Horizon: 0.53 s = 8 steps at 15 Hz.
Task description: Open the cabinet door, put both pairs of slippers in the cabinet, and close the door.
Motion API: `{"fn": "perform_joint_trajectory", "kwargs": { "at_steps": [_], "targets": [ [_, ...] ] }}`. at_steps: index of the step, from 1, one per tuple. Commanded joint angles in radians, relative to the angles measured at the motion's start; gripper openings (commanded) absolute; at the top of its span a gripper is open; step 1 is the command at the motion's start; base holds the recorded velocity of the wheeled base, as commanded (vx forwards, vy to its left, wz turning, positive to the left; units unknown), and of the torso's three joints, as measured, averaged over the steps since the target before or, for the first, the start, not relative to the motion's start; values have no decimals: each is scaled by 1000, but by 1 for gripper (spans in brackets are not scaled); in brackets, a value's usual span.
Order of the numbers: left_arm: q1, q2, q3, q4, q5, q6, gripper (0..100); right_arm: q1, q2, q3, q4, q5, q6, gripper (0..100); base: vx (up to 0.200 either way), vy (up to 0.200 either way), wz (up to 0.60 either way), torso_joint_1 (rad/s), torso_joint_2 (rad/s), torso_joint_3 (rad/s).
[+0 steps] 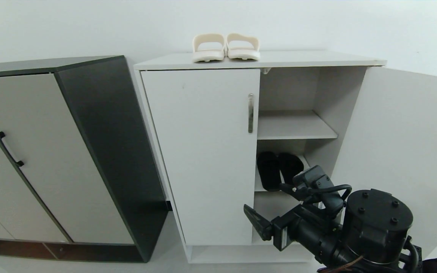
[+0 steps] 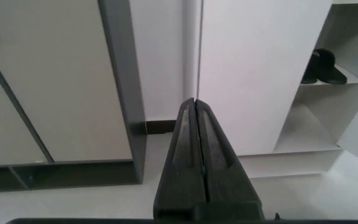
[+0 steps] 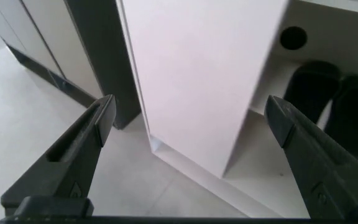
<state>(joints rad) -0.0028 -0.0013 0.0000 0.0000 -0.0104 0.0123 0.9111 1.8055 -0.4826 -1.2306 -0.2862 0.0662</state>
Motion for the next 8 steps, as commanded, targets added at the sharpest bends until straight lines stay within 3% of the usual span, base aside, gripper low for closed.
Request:
{"fn": "perform_joint_trajectory", "kwargs": {
  "at_steps": [1, 3, 8],
  "targets": [
    [0, 1, 0, 0, 3, 0, 0, 0, 8, 2, -1, -2, -3, 100, 0, 200, 0, 2, 2, 2],
    [0, 1, 0, 0, 6, -2, 0, 0, 15, 32, -7, -2, -49, 100, 0, 200, 0, 2, -2, 0],
    [0, 1, 0, 0, 17, -2, 0, -3, 15, 35, -7, -2, -49, 100, 0, 0, 0, 0, 0, 0]
  ]
}}
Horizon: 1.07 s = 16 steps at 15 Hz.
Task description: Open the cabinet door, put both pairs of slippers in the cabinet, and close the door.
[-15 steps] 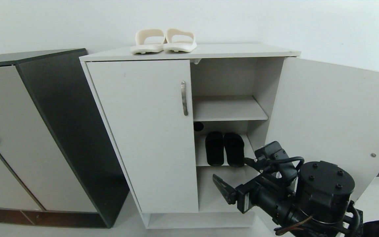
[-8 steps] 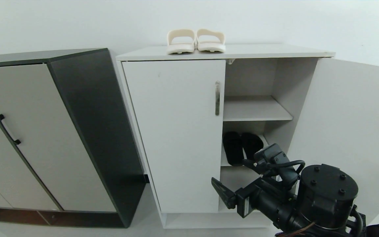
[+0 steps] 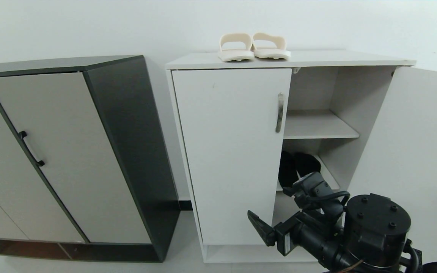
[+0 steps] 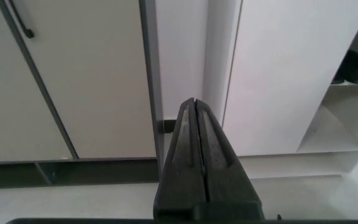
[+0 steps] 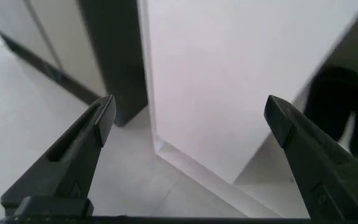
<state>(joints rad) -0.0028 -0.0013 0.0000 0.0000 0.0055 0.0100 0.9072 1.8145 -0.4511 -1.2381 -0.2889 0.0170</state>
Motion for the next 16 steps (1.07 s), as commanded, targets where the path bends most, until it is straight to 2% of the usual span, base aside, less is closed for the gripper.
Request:
{"fn": "perform_joint_trajectory", "kwargs": {
  "at_steps": [1, 10, 14, 16],
  "targets": [
    [0, 1, 0, 0, 1, -1, 0, -8, 9, 12, -1, 8, -3, 100, 0, 0, 0, 0, 0, 0],
    [0, 1, 0, 0, 13, 1, 0, -30, 94, 34, -130, 4, -37, 100, 0, 0, 0, 2, -6, -4],
    [0, 1, 0, 0, 13, 1, 0, -30, 94, 34, -130, 4, -37, 100, 0, 0, 0, 33, -216, -300],
    [0, 1, 0, 0, 13, -1, 0, -30, 94, 34, -130, 5, -37, 100, 0, 0, 0, 51, -576, -354]
  ]
}}
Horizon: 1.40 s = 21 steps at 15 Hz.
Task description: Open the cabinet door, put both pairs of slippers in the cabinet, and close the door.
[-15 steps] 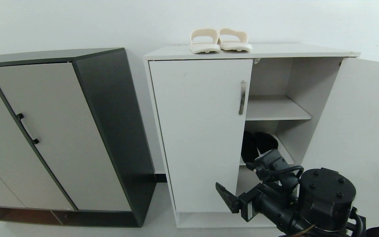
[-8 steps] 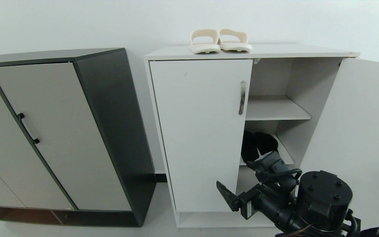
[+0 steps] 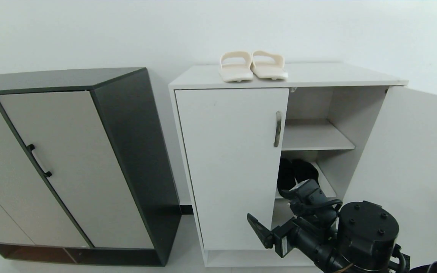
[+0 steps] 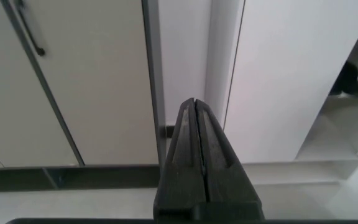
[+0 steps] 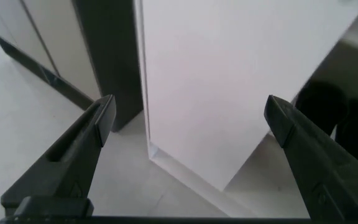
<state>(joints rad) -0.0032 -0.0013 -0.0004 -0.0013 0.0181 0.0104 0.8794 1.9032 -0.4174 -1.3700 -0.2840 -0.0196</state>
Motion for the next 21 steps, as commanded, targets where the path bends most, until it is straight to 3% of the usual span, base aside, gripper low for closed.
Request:
{"fn": "perform_joint_trajectory", "kwargs": {
  "at_steps": [1, 18, 21],
  "targets": [
    [0, 1, 0, 1, 0, -1, 0, -2, 4, 0, 2, 0, 0, 100, 0, 0, 0, 90, -530, -334],
    [0, 1, 0, 1, 0, -1, 0, -2, 4, 17, -14, 13, 7, 100, 0, 0, 0, 172, -485, -314],
    [0, 1, 0, 1, 0, 0, 0, -2, 39, 58, -136, 54, -28, 100, 0, 0, 0, 219, -520, -289]
  ]
}}
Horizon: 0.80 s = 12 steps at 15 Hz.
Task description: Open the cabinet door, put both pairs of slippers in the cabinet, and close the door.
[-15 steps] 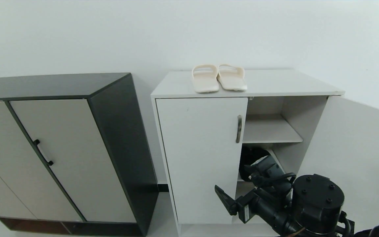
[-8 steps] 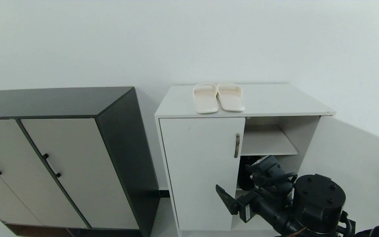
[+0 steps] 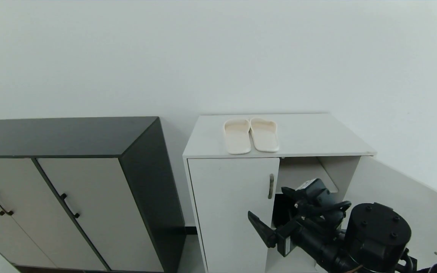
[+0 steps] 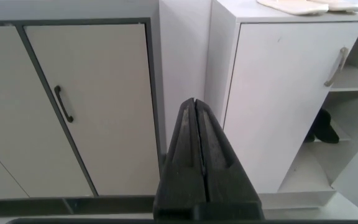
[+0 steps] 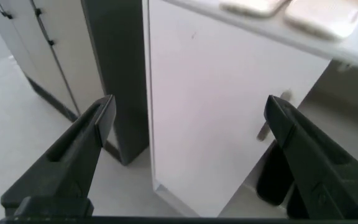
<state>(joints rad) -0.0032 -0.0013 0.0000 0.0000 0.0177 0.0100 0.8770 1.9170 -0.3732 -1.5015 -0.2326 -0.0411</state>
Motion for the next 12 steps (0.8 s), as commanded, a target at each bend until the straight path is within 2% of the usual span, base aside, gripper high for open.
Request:
{"fn": "perform_joint_trajectory", "kwargs": {
  "at_steps": [1, 3, 6, 7, 8, 10, 12],
  "targets": [
    [0, 1, 0, 0, 1, 4, 0, -4, 45, 27, -45, -2, -37, 100, 0, 0, 0, 110, -271, -159],
    [0, 1, 0, 0, -2, 5, 0, -7, 31, -13, -13, -21, -45, 100, 0, 0, 0, 56, -119, -66],
    [0, 1, 0, 0, -2, 5, 0, 10, -159, -193, 446, -113, 50, 100, 0, 0, 0, 0, 0, 0],
    [0, 1, 0, 0, -1, 4, 0, 26, -219, -260, 607, -134, 107, 100, 200, 0, 0, 17, -2, -2],
    [0, 1, 0, 0, -2, 5, 0, 57, -282, -369, 828, -194, 185, 100, 200, 0, 0, 7, 2, 2],
    [0, 1, 0, 0, -2, 5, 0, 73, -299, -492, 988, -258, 279, 100, 200, 0, 0, 0, -12, 5],
    [0, 1, 0, 0, -2, 5, 0, 65, -276, -538, 1012, -283, 291, 100, 200, 0, 0, 15, 2, 2]
  ]
}}
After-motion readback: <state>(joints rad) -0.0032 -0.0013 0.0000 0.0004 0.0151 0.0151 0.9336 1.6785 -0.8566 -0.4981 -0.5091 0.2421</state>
